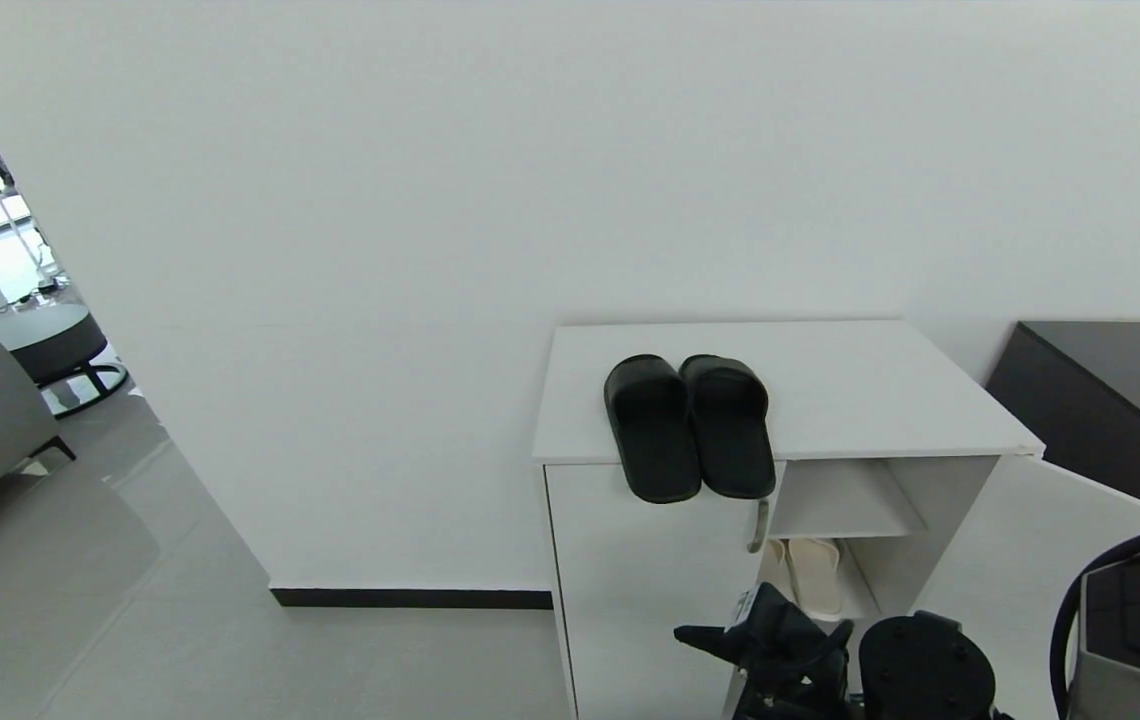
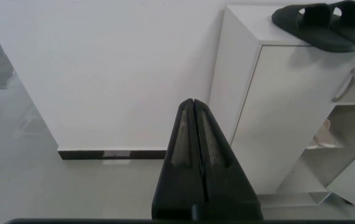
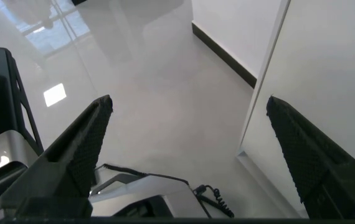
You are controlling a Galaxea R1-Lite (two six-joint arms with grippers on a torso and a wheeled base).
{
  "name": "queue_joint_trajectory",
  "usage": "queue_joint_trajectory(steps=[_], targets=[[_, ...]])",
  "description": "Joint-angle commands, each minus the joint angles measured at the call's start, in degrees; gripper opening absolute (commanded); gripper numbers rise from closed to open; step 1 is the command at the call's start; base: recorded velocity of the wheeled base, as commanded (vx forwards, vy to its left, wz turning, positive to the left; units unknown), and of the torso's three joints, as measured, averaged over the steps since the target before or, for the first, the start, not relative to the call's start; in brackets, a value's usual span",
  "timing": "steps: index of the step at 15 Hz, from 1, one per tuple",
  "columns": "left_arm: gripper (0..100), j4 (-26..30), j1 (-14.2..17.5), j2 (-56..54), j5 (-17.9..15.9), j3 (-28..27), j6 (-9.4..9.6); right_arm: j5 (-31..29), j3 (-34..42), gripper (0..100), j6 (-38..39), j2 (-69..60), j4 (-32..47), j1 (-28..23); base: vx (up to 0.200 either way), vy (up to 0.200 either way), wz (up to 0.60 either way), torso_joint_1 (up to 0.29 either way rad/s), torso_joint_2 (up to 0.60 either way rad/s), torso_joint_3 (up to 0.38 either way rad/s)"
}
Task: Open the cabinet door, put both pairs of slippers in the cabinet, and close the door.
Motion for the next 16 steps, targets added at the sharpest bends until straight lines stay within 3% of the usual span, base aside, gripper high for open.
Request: queue_joint_trajectory(steps=[1,7,9,10,11,13,14,16], targets=[[0,0.0,0.0,0.1,0.0,0.0,-0.02,0.0,0.0,100,0.0,0.2,-0.1,0.0,0.0,0.0,0.0,0.207,-0.43,-0.232],[0,0.0,0.0,0.1,0.0,0.0,-0.02,-0.7,0.3,100,-2.3,0.2,-0.1,-0.2,0.0,0.0,0.0,0.174,-0.36,-0.185],[0,0.0,0.0,0.1,0.0,0.0,-0.02,-3.3,-2.9,100,-1.6,-2.5,1.3,-0.4,0.0,0.0,0.0,0.016,-0.04,-0.016],[0,0.0,0.0,0.1,0.0,0.0,-0.02,-15.2,-9.9,100,-1.4,-7.7,17.0,0.0,0.0,0.0,0.0,0.0,0.0,0.0],[0,0.0,0.0,0.1,0.0,0.0,-0.02,-21.3,-16.6,100,1.8,-12.3,33.9,1.2,0.0,0.0,0.0,0.0,0.0,0.0],[0,0.0,0.0,0.1,0.0,0.0,-0.02,-25.7,-28.7,100,14.1,-16.6,55.7,3.4,0.0,0.0,0.0,0.0,0.0,0.0],[0,0.0,0.0,0.1,0.0,0.0,-0.02,-36.0,-38.1,100,20.3,-13.1,66.2,3.2,0.0,0.0,0.0,0.0,0.0,0.0],[0,0.0,0.0,0.1,0.0,0.0,-0.1,-49.3,-42.9,100,22.3,-6.2,63.8,1.0,0.0,0.0,0.0,0.0,0.0,0.0]])
